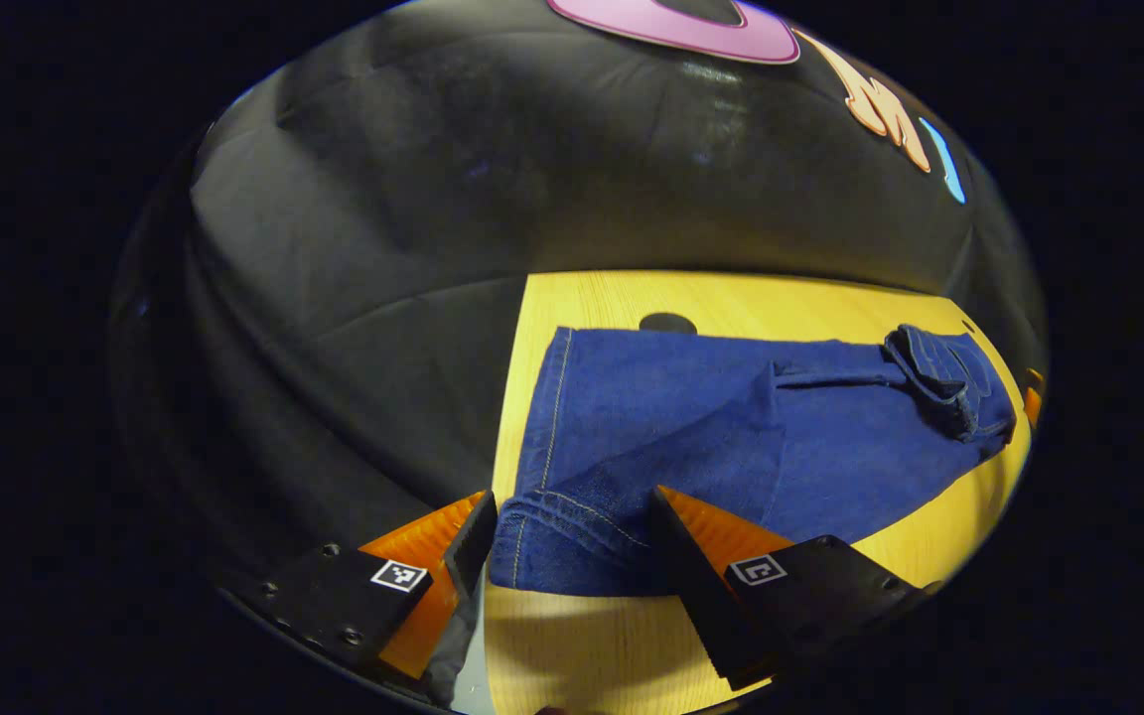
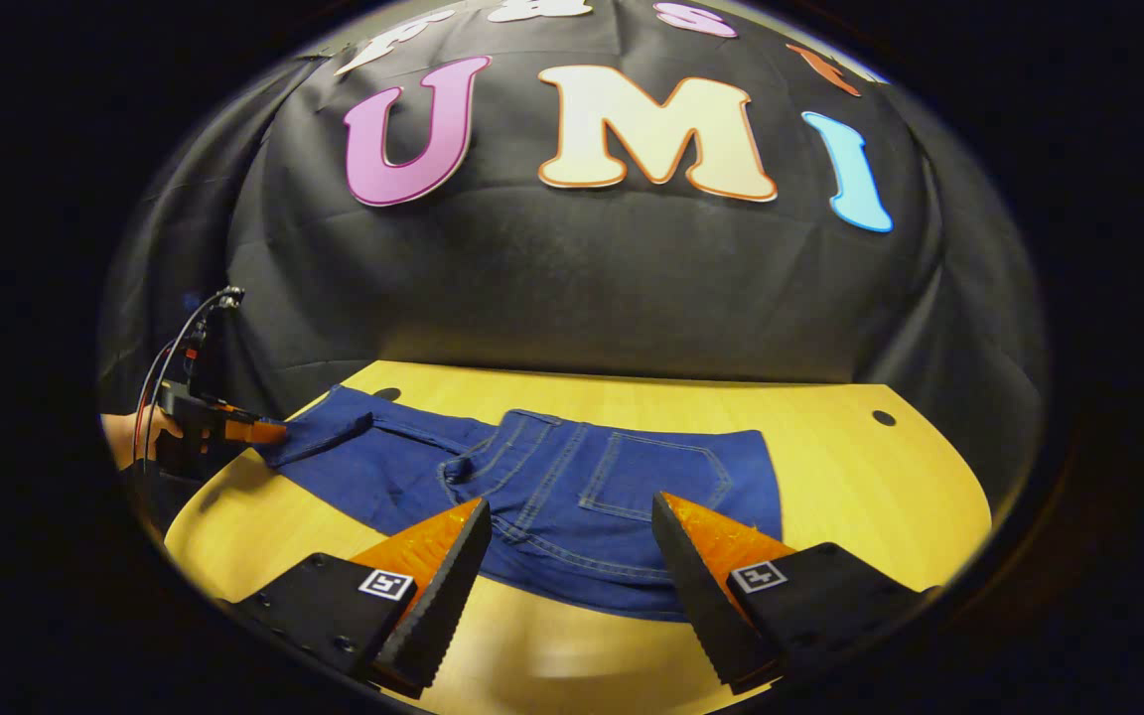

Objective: Grasp the waist and the cuffs of the jeans and fold them to make the two legs overlap; first hold the waist and fold one-third of the jeans toward the cuffs, then hold the cuffs and fold the remaining one-third in the same direction to finish folding.

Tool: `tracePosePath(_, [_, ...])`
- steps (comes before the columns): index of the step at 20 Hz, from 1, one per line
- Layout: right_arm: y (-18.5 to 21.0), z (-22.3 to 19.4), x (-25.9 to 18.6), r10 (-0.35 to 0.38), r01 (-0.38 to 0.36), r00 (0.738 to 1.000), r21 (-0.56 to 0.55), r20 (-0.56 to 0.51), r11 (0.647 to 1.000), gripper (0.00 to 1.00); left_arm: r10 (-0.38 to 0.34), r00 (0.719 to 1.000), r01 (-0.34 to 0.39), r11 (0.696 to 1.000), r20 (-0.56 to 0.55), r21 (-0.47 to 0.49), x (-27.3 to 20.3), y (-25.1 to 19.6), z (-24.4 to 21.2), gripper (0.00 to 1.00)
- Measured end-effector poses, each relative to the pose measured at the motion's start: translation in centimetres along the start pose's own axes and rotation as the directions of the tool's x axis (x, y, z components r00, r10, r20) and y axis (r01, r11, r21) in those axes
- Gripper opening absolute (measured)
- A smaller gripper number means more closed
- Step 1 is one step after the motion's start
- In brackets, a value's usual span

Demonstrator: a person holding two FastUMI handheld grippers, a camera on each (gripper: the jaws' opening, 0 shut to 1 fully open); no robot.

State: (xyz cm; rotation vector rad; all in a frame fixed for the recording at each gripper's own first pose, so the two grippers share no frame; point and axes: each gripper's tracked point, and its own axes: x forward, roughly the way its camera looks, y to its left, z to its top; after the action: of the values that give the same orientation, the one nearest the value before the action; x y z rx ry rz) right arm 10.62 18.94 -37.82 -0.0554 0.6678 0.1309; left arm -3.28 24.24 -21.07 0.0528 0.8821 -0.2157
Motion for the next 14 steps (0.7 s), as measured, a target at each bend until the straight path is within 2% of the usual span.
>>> tracePosePath(2, [-1.3,0.1,-0.9,-0.027,0.027,1.000,0.002,0.001,1.000,0.99,-0.027,0.999,0.027,1.000,0.022,-0.013,0.4,-0.4,0.5,0.94])
tracePosePath(3, [-1.7,0.2,-1.1,-0.034,0.034,0.999,0.005,0.004,0.999,0.99,-0.027,1.000,0.027,1.000,-0.002,-0.012,0.3,-0.6,-0.2,0.94])
tracePosePath(4, [-2.1,0.1,-1.5,-0.040,0.040,0.999,0.008,0.005,0.999,0.99,-0.036,0.999,0.036,0.999,0.004,-0.016,-0.4,-0.9,-0.1,0.87])
tracePosePath(5, [-2.4,0.2,-1.7,-0.044,0.044,0.999,0.006,0.006,0.999,1.00,-0.055,0.998,0.055,0.998,-0.008,-0.014,-0.1,-1.7,-0.3,0.87])
tracePosePath(7, [-2.8,0.1,-1.9,-0.048,0.048,0.999,0.003,0.006,0.999,0.99,-0.094,0.995,0.094,0.996,-0.022,0.000,0.0,-3.8,0.2,0.54])
tracePosePath(9, [-3.0,0.4,-2.2,-0.043,0.043,0.999,0.016,0.012,0.999,0.99,-0.065,0.996,0.069,0.995,-0.065,0.072,0.5,-3.6,0.1,0.21])
tracePosePath(12, [-3.4,1.4,-2.4,-0.032,0.031,0.999,0.029,0.036,0.999,0.99,0.009,0.991,0.013,0.986,-0.133,0.165,0.2,-3.4,0.2,0.00])
tracePosePath(14, [-3.9,2.0,-2.7,-0.025,0.023,0.998,0.034,0.053,0.999,1.00,0.036,0.991,-0.018,0.989,-0.126,0.147,-0.3,-3.6,1.1,0.00])
